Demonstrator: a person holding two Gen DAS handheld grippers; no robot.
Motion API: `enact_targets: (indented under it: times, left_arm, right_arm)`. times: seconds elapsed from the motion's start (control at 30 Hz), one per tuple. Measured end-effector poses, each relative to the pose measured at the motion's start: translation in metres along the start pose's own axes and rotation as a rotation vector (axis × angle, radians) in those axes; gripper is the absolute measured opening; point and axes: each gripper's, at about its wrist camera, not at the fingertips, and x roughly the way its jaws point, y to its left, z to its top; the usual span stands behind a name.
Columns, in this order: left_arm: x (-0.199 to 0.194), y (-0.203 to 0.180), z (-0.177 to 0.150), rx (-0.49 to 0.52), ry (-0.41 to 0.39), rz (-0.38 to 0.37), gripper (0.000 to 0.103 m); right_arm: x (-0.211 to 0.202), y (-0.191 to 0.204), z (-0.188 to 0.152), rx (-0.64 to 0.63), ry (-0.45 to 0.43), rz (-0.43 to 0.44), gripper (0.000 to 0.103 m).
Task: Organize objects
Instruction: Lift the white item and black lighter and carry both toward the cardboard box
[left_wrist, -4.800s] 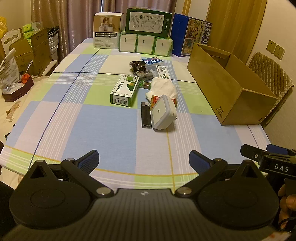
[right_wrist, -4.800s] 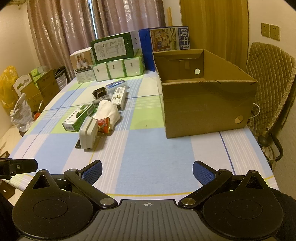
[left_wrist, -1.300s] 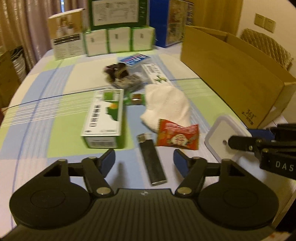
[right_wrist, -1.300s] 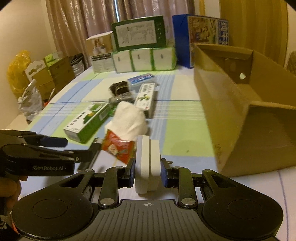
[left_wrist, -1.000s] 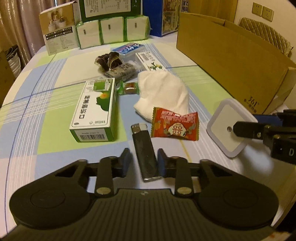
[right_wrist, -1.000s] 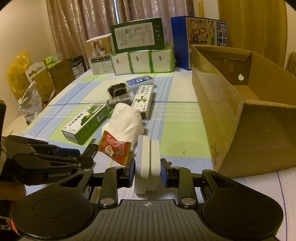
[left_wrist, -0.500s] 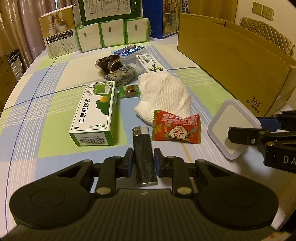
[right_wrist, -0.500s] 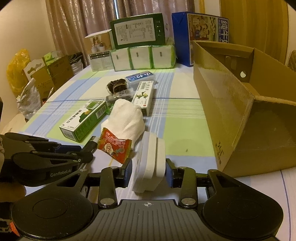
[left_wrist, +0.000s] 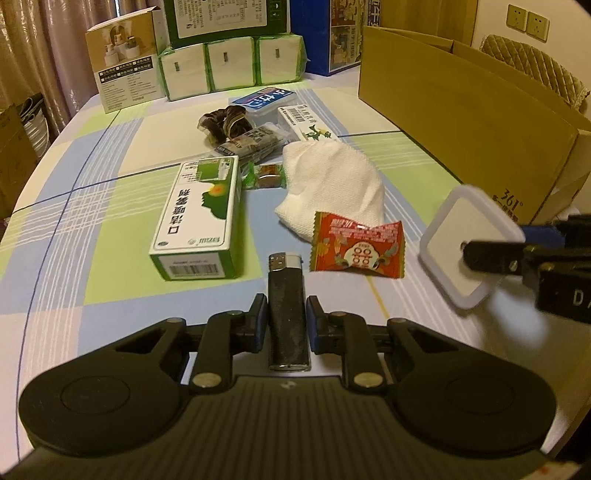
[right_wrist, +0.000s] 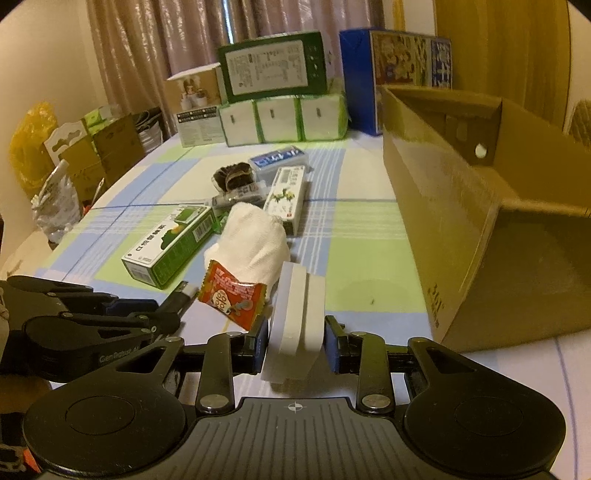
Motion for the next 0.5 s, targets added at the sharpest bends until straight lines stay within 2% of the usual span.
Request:
enact_targets:
  times: [0.3,0.5]
  left_arm:
    - [-0.024,-0.004,-0.003,-0.017,-0.018,-0.008,0.018]
    - [-0.054,-0.018,0.009,-0.019,-0.07,-0.016,0.018]
  right_arm:
    - [-0.021,0.007,-0.01,-0.033,-0.027,-0.035,0.029]
    - [-0.046,0.008,-0.007,-0.041,-0.067,-0.05,0.029]
